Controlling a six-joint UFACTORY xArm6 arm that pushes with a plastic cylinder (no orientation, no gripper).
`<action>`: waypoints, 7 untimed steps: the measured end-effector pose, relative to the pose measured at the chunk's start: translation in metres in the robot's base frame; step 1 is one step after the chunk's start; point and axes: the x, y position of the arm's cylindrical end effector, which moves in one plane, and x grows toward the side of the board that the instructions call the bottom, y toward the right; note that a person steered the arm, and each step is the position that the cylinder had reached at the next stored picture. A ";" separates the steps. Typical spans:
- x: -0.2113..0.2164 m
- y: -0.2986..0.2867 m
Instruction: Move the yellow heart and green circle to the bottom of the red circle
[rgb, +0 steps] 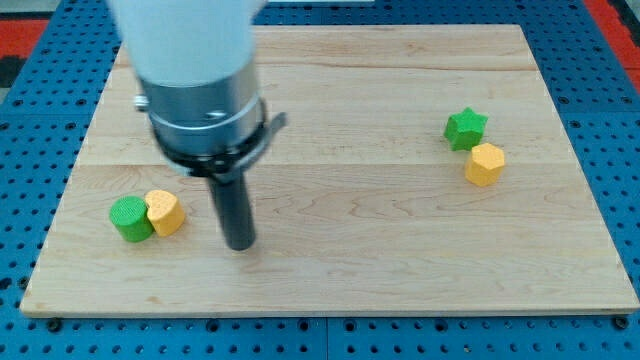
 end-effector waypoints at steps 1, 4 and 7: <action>0.000 -0.033; 0.000 -0.072; -0.034 -0.072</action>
